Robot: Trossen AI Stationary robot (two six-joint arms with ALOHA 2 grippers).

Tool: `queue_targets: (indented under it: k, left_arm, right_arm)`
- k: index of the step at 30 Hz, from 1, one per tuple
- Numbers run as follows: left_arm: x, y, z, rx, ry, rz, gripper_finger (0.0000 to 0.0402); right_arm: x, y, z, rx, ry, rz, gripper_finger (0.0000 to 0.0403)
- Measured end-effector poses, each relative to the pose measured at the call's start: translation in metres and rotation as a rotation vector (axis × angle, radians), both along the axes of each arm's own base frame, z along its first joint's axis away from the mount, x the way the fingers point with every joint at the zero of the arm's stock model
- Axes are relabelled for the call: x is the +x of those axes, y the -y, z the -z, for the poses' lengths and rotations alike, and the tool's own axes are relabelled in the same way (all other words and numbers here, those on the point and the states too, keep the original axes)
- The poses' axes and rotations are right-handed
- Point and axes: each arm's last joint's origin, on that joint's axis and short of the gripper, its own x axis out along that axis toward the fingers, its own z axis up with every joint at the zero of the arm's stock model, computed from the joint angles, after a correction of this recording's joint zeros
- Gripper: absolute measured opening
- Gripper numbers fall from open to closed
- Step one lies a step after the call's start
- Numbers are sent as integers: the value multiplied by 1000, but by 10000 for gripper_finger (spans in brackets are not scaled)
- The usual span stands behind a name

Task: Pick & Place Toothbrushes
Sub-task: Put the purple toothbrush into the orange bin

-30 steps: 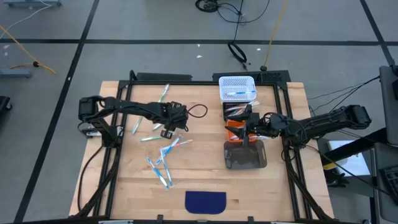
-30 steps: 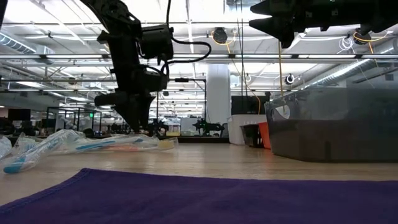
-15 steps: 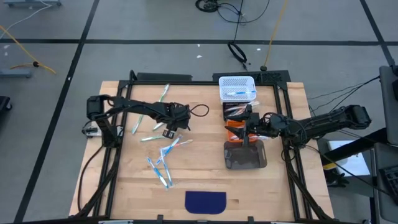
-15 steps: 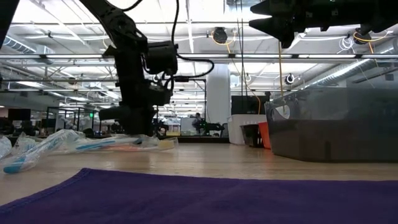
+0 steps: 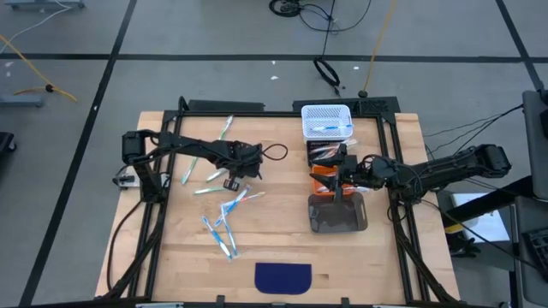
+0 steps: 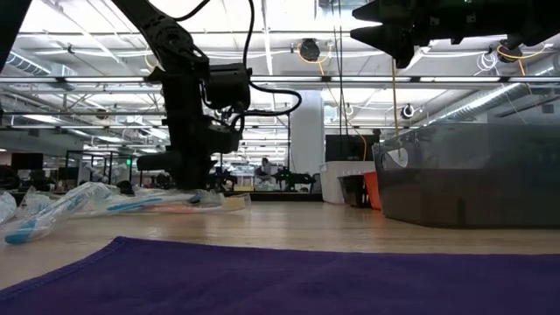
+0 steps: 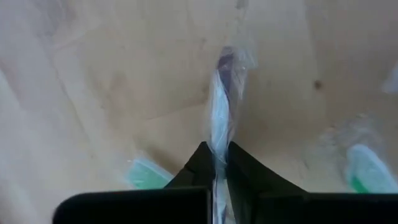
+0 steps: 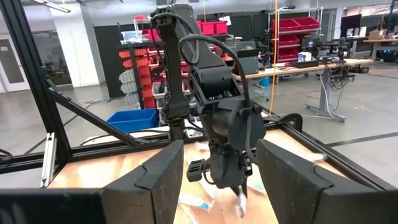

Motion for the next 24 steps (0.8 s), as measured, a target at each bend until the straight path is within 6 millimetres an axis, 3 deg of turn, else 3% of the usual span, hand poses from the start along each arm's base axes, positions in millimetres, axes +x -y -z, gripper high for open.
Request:
queue_targets:
  k: [5,9,15,24]
  left_arm:
    - [-4,2,-7,16,4,-47,8]
    - [-7,9,-24,44,45,-80,8]
    - [-14,20,-68,64,246,-99,7]
    - [-23,29,-140,-58,741,-111,5]
  right_arm:
    - [0,0,0,0,-2,0,194]
    - [0,0,1,-1,-11,0,194]
    - [0,0,0,-1,-2,2,194]
    - [0,1,-3,-5,27,4,194]
